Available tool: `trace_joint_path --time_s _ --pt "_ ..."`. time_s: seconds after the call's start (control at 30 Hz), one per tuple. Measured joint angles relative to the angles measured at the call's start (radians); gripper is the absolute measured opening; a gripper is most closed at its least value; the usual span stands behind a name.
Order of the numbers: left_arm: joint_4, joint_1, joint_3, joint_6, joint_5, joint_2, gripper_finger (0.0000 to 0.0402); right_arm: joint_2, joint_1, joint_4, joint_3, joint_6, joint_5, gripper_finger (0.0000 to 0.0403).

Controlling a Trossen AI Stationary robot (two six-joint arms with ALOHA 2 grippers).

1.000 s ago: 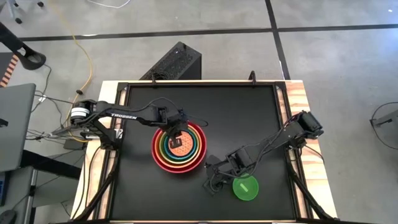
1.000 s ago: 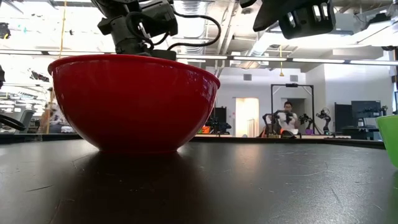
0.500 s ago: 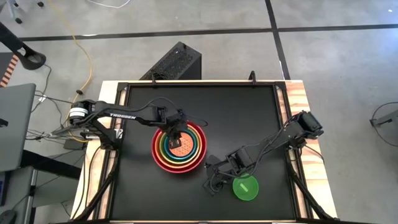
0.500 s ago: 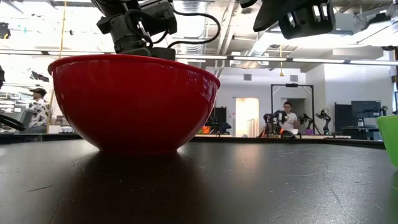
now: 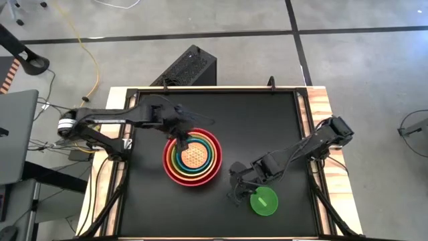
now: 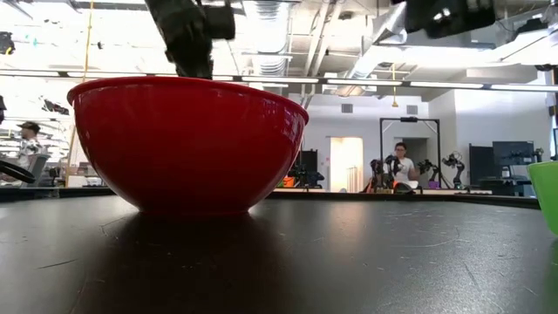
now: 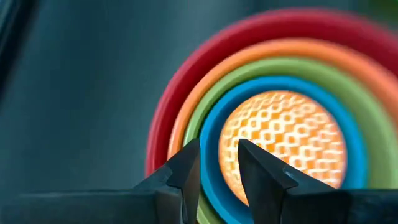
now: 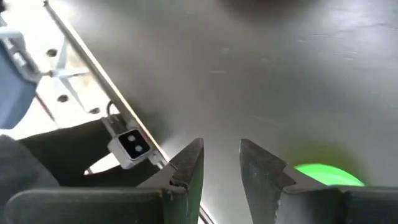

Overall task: Nest bowls inside each other
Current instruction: Stack the green bowl on top of the orange patterned bowl

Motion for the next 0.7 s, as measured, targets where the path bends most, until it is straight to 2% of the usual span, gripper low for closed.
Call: trace_joint_path --time_s 0.13,0.33,0.5,0.7 --pt "-0.026 -0.023 0.000 -0.056 0.006 -0.121 0.0090 -0.051 0.056 -0.127 0.000 0.038 0.048 0.0123" --pt "-0.022 -0.084 -0.062 -0.120 -0.108 -0.338 0.0080 -0.055 0.145 -0.361 0.000 0.123 0.058 0.0123" --pt "0.033 -0.115 -0.203 -0.200 -0.201 -0.523 0.0077 -0.067 0.175 -0.407 -0.065 0.213 0.036 0.0123" --pt "0.121 -0.120 -0.435 -0.385 -0.195 -0.725 0.0077 -0.064 0.188 -0.347 -0.166 0.258 0.018 0.0123"
